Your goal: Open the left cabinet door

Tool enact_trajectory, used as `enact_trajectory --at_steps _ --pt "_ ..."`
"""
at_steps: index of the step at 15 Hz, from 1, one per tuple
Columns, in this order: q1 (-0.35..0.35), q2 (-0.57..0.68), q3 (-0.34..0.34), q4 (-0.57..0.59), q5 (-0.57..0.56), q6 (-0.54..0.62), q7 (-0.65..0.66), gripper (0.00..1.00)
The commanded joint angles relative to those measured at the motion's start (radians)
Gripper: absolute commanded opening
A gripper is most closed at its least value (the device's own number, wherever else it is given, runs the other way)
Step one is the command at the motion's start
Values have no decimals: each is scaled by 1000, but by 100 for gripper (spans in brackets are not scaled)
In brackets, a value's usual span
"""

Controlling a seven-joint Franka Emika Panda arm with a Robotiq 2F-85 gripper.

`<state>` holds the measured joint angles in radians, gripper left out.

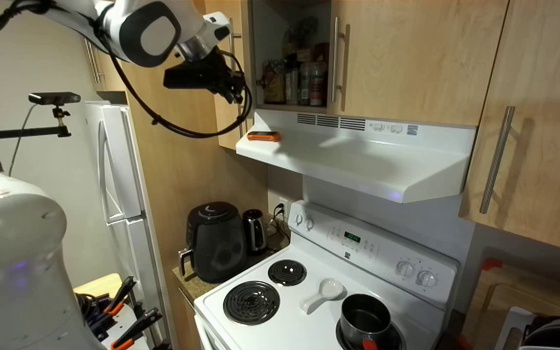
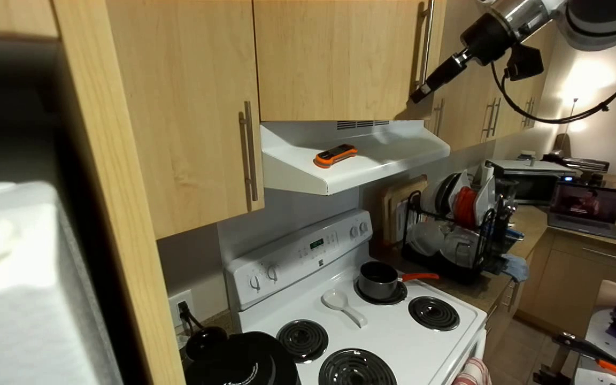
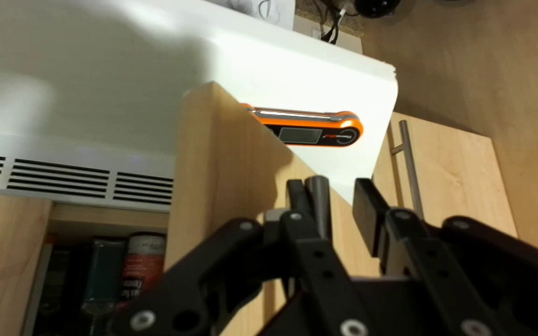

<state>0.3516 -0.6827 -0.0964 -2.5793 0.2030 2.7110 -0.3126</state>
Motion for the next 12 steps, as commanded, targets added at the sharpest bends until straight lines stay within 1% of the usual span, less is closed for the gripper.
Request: enact_trajectory --at_steps 1,3,6,8,12 --pt "115 -51 -24 -2 48 -122 -46 62" --pt "143 -49 -45 1 58 -128 -66 77" --pt "180 -43 -82 0 66 -109 -115 95" --pt "204 -37 -100 -2 68 -99 -140 99" --pt "232 -55 -105 -14 67 -95 -151 100"
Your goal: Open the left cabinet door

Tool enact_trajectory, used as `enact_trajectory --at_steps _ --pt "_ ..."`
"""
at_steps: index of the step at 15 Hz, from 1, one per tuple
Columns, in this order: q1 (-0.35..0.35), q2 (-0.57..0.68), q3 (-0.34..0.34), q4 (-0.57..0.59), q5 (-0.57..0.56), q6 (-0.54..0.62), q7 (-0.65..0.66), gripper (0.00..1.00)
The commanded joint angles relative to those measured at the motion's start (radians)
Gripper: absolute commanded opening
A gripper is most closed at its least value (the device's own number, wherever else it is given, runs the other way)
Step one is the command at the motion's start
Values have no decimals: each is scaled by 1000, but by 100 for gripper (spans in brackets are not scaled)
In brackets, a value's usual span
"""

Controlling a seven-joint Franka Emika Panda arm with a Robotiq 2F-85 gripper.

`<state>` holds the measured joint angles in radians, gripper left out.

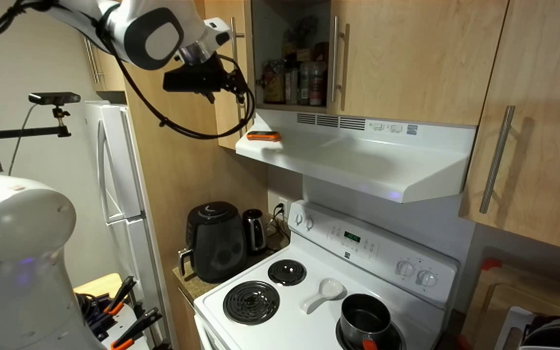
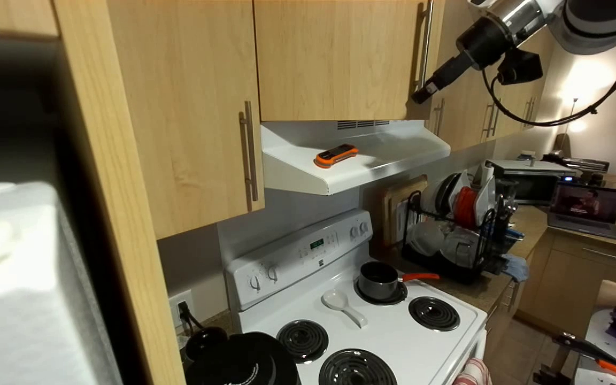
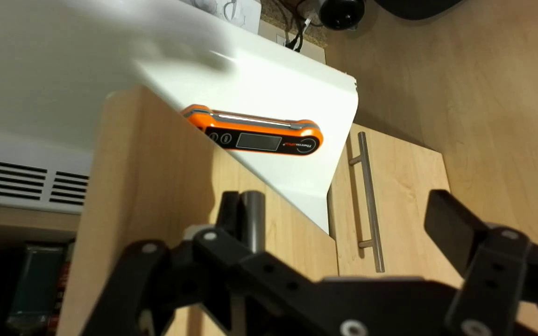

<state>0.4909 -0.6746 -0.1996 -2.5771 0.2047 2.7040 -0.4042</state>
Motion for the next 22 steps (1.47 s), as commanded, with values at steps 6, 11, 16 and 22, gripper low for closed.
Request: enact_trajectory --at_steps 6,11,16,22 --pt "88 -95 20 -37 61 -93 -40 100" --pt "85 -114 39 -50 57 -92 -24 100" --pt "79 -151 61 -79 47 -91 -10 100" --pt "81 -183 78 -107 36 -77 -1 100"
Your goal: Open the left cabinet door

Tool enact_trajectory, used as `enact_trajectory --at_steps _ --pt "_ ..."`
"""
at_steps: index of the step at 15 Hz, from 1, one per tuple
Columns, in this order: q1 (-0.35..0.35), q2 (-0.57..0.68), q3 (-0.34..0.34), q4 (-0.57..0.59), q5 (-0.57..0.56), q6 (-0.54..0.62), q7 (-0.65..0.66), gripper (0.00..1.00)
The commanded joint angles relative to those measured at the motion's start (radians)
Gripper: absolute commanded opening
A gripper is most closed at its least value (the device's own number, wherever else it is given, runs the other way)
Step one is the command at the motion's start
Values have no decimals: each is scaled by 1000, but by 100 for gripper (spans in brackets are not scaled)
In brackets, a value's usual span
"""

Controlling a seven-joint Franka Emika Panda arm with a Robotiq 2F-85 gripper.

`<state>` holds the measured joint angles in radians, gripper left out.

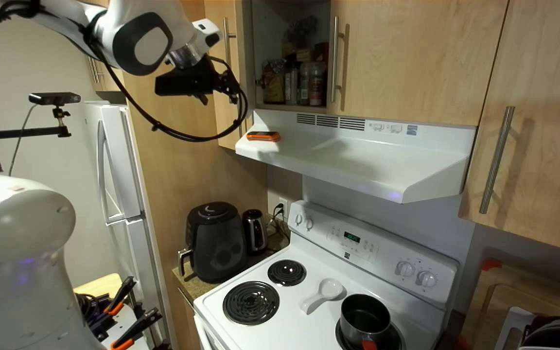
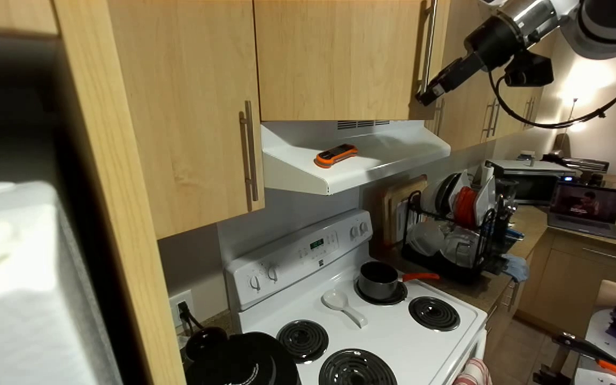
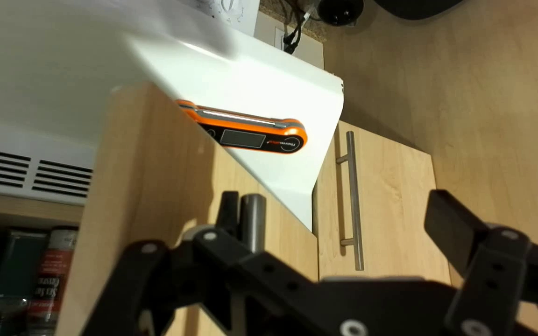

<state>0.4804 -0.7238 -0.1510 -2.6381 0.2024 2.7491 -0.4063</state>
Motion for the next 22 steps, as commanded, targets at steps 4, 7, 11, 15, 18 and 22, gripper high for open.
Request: enact_trajectory --at_steps 4,7,11,15,18,22 --pt "89 -152 40 -57 32 -122 3 100" --pt "91 -166 37 -59 22 -131 -3 100" --pt "94 -181 37 -61 16 -139 -6 100" --pt "97 -184 42 -66 6 -139 -6 100" --pt "102 -167 38 -52 -5 -141 -15 100" --pt "107 -148 27 -30 -12 -151 -29 100"
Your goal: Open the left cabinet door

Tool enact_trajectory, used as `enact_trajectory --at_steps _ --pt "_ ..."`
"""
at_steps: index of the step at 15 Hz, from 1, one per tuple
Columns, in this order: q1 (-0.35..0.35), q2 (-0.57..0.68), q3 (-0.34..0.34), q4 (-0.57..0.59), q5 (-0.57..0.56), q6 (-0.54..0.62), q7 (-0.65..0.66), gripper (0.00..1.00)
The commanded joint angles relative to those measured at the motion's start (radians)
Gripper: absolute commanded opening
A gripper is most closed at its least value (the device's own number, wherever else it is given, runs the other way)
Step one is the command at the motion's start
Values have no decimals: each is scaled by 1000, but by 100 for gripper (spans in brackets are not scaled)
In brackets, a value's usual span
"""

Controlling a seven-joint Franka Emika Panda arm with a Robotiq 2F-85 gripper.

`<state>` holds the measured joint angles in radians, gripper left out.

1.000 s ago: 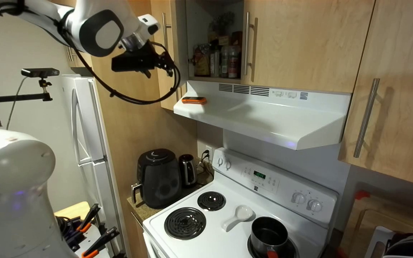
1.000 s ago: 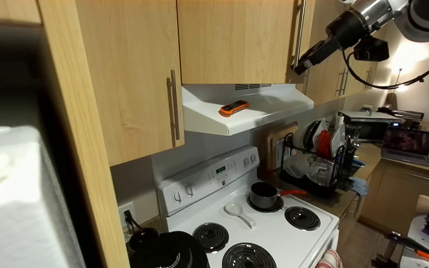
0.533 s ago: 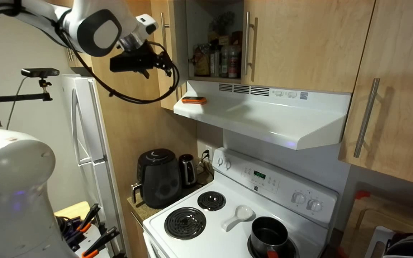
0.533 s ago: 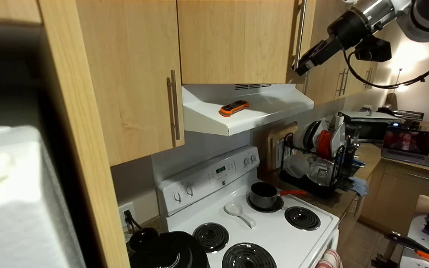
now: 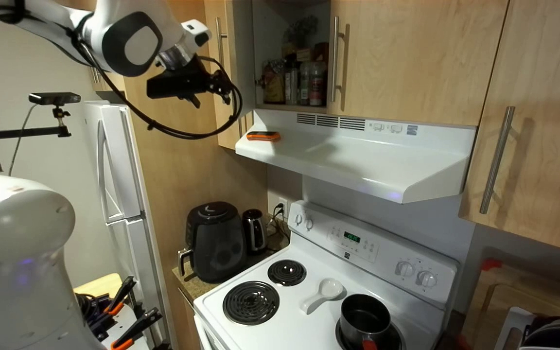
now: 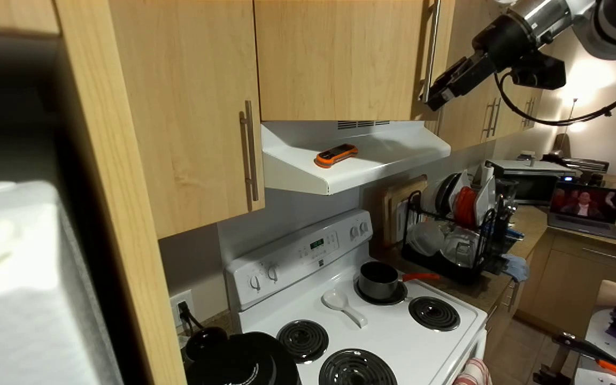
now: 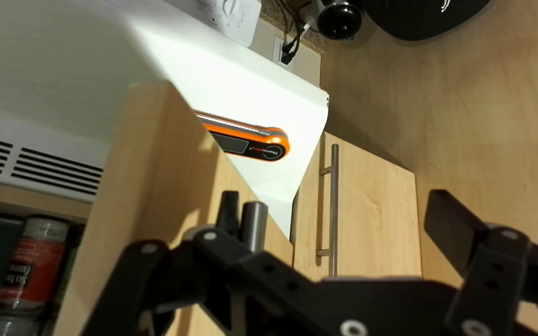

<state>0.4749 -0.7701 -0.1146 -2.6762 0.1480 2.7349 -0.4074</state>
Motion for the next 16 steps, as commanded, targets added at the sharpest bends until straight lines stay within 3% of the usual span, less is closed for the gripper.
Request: enact_trajectory --at_steps 1,3,6,10,11,14,16 --pt "115 -90 -14 15 42 -130 -37 100" --pt "114 -28 -55 56 45 -105 -66 100" --pt "42 61 -79 121 34 -96 -45 100" --pt "47 87 -80 162 63 -186 -59 100" --pt "-106 147 -143 156 -1 -156 -51 100" --pt "-177 208 -181 190 6 -159 -47 100" --pt "-187 235 -207 212 36 -195 -70 100"
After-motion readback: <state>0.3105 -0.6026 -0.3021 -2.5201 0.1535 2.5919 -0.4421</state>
